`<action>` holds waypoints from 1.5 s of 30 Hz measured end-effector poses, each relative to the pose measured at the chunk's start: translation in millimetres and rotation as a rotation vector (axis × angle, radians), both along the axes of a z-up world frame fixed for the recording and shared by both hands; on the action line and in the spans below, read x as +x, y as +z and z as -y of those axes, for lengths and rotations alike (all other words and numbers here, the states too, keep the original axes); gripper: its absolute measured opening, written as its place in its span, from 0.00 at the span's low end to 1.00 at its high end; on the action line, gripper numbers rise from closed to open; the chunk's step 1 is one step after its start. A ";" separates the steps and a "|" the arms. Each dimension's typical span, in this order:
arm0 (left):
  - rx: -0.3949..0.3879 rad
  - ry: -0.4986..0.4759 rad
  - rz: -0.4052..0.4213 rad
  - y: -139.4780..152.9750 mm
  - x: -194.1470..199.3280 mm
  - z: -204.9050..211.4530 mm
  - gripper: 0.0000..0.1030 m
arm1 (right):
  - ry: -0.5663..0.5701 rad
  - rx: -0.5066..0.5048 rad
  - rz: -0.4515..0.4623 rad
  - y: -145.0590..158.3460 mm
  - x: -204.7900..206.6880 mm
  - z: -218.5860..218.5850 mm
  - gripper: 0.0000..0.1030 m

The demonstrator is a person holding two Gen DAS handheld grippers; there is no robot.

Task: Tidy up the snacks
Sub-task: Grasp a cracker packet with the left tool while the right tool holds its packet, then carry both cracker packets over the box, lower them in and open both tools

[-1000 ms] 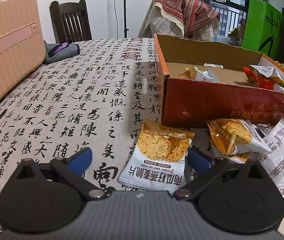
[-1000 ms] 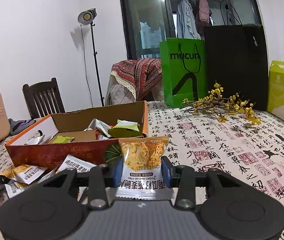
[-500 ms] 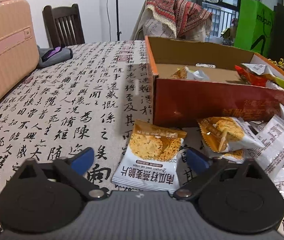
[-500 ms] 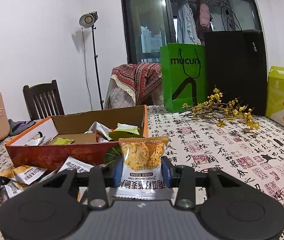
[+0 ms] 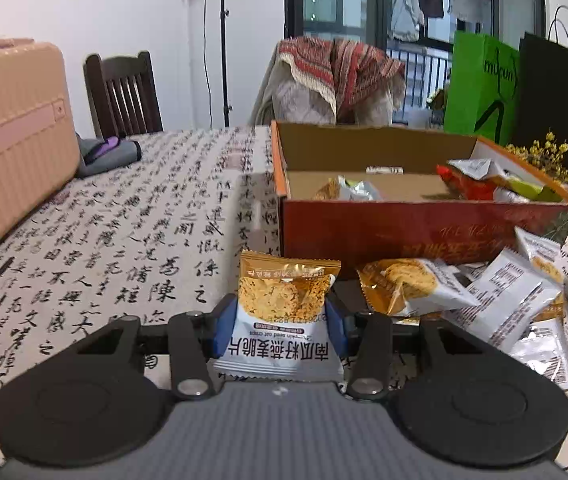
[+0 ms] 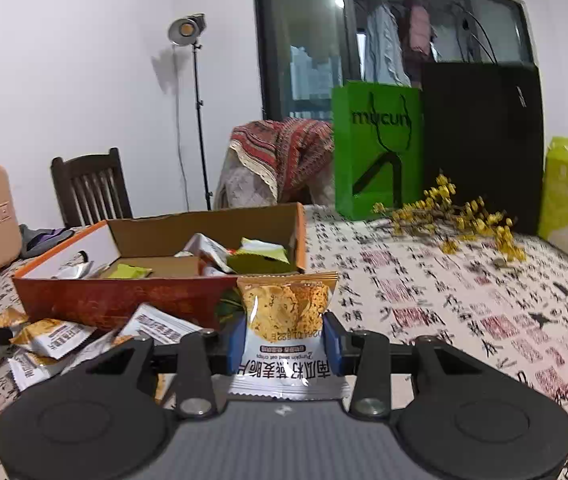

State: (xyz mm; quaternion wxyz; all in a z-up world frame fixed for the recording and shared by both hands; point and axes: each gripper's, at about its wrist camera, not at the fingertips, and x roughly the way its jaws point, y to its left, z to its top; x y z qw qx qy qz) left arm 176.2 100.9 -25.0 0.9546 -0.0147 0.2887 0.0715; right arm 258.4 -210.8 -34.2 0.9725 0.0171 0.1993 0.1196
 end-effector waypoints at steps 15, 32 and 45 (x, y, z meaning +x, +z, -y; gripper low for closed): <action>-0.005 0.011 0.157 35.8 -48.3 23.6 0.46 | 0.070 0.025 0.049 18.8 -39.4 -15.5 0.38; -0.061 -0.018 0.232 62.1 -42.1 57.0 0.46 | 0.134 0.043 0.099 43.6 -45.2 -43.7 0.38; -0.074 -0.028 0.259 75.6 -8.6 64.4 0.46 | 0.142 0.061 0.083 55.1 -5.2 -62.7 0.38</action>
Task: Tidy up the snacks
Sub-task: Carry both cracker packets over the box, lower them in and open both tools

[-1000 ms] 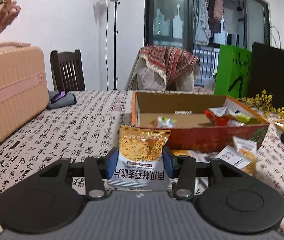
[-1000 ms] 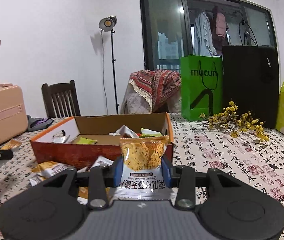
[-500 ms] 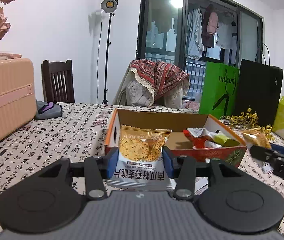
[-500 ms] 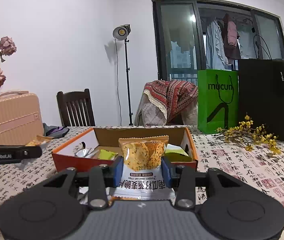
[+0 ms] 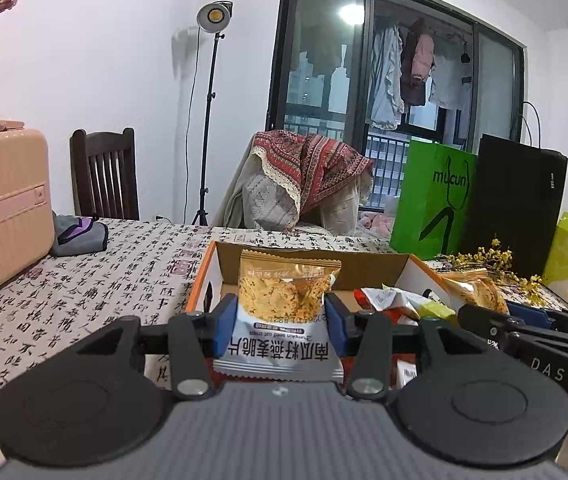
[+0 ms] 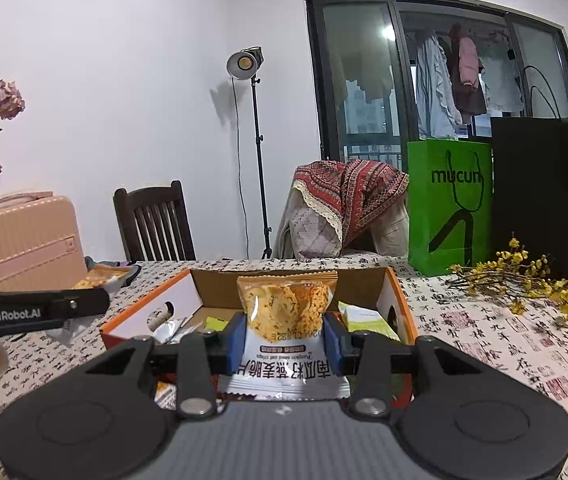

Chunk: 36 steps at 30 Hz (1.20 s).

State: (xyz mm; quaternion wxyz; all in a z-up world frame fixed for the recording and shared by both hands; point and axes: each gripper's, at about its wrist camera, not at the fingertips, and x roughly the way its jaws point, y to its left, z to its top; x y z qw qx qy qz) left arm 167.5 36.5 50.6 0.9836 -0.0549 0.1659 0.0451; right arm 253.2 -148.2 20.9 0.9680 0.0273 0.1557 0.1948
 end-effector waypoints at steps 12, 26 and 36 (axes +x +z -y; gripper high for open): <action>-0.004 0.020 -0.019 7.0 48.3 0.6 0.46 | 0.007 0.003 -0.040 12.7 53.8 -16.6 0.38; -0.037 0.075 -0.066 -20.3 113.2 -5.9 0.46 | -0.014 0.031 -0.094 -17.0 113.2 -22.7 0.38; -0.038 0.063 -0.089 -34.3 113.7 -10.1 0.46 | -0.007 0.023 -0.090 -24.6 111.2 -22.4 0.38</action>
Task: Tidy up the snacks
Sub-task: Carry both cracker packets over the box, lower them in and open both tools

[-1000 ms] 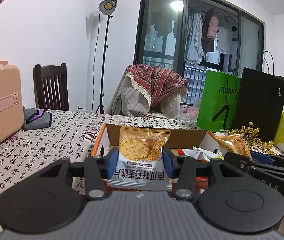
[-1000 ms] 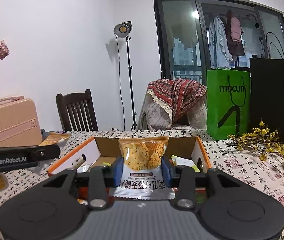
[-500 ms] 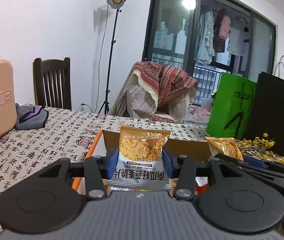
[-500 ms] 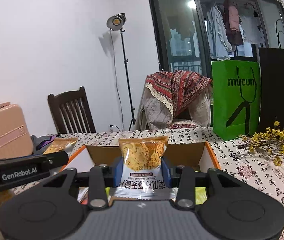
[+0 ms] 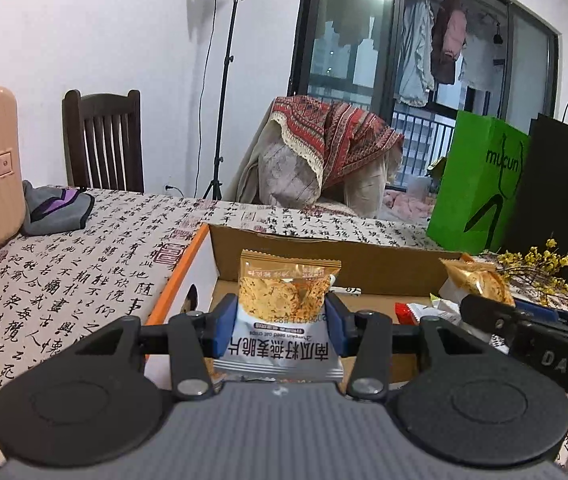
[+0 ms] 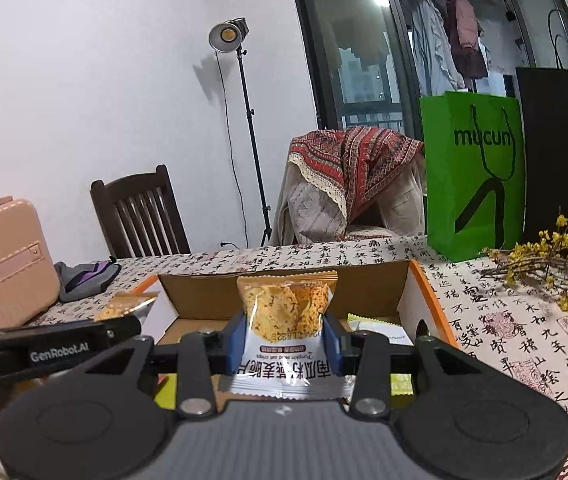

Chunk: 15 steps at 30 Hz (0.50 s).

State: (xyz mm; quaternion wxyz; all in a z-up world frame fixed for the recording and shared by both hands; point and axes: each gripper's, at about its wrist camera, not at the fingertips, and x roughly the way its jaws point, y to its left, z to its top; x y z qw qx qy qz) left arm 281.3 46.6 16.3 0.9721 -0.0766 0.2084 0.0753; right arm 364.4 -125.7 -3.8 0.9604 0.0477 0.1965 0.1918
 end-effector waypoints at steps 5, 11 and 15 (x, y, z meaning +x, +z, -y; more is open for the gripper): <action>-0.009 0.012 0.020 2.2 -3.1 -0.4 0.57 | -0.013 -0.004 -0.001 -2.9 0.9 0.4 0.40; -0.034 0.040 0.098 12.2 -17.0 -4.5 1.00 | -0.050 0.082 -0.005 -2.9 0.8 16.3 1.00; -0.043 0.065 0.109 15.8 -19.5 -7.7 1.00 | -0.072 0.106 -0.025 -4.0 2.8 21.1 1.00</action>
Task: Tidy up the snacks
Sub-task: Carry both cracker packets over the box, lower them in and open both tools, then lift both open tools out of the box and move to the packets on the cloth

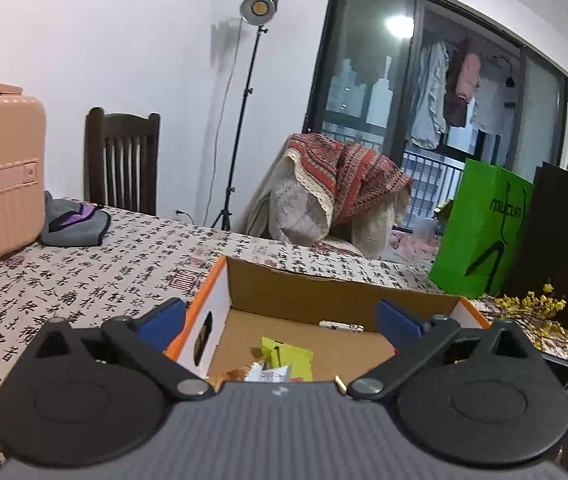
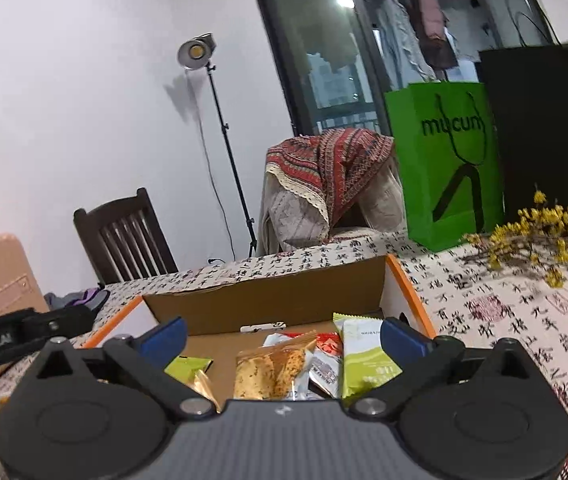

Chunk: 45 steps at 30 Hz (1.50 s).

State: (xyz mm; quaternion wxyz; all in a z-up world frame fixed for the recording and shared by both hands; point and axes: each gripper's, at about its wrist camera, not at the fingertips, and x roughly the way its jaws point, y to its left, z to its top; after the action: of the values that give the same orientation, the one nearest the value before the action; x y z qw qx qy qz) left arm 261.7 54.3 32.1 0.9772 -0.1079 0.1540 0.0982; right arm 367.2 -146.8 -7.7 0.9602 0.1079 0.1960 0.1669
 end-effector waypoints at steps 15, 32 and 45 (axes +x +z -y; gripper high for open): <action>0.037 0.027 -0.020 14.4 -6.7 6.2 1.00 | -0.003 -0.042 0.061 24.3 -16.2 -2.6 1.00; 0.016 -0.030 -0.050 19.3 -74.4 -15.5 1.00 | -0.035 -0.108 -0.011 33.6 -77.0 3.3 1.00; 0.026 -0.080 -0.068 6.8 -132.3 -27.8 1.00 | 0.014 -0.165 -0.043 21.1 -136.5 -4.5 1.00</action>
State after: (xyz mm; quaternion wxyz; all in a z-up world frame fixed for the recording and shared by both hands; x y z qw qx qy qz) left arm 129.4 82.1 38.9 0.9759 -0.0858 0.1900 0.0644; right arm 230.8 -142.3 13.3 0.9602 0.0308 0.2306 0.1544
